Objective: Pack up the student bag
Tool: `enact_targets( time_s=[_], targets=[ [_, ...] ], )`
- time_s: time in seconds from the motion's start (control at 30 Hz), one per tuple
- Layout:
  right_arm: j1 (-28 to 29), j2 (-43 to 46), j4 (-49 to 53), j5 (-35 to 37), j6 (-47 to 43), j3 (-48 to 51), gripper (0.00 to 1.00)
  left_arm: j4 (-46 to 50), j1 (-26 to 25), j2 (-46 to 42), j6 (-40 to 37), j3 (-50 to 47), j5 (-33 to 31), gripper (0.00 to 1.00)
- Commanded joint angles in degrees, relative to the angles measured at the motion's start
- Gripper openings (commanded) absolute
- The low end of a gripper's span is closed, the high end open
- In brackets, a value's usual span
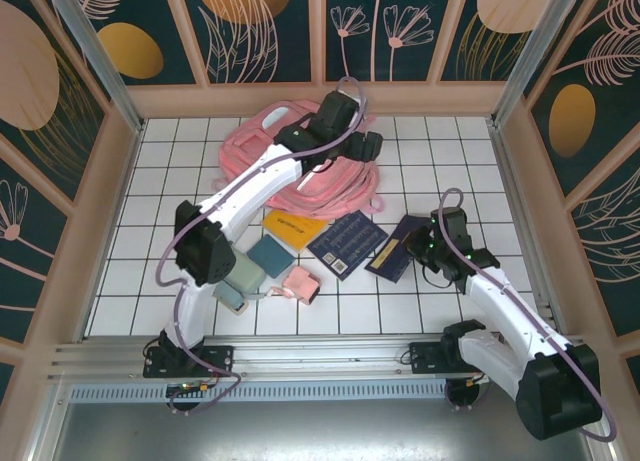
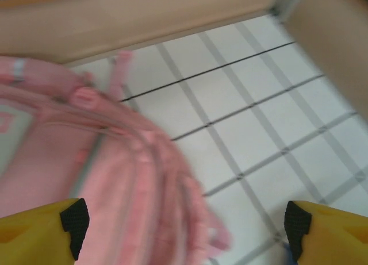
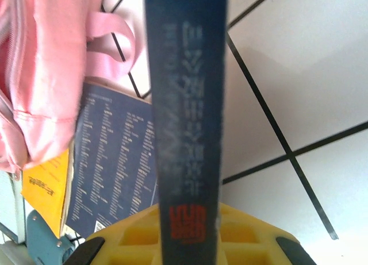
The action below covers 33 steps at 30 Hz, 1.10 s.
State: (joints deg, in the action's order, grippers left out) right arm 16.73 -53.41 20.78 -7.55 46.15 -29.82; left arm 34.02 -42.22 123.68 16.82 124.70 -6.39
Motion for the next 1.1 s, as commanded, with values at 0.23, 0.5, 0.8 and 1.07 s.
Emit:
enact_targets(
  time_s=[0.23,0.5,0.8,1.07],
  targets=[
    [0.62,0.66,2.1,-0.07,-2.92,-0.73,0.0,10.67,1.79,13.24,-7.06,5.66,-11.07,0.89],
    [0.61,1.44,0.46,-1.04,-2.39,1.24,0.0,9.98,2.44,14.9,-6.97,2.11,-13.57,0.92],
    [0.6,1.43,-0.81,-3.02,-2.85,0.31,0.0,8.73,6.18,17.62,-6.1,2.43,-9.07,0.4],
    [0.65,2.25,4.63,0.23,-5.55,-6.69,0.0,8.43,6.87,15.92,-7.51,6.23,-4.35,0.0]
  ],
)
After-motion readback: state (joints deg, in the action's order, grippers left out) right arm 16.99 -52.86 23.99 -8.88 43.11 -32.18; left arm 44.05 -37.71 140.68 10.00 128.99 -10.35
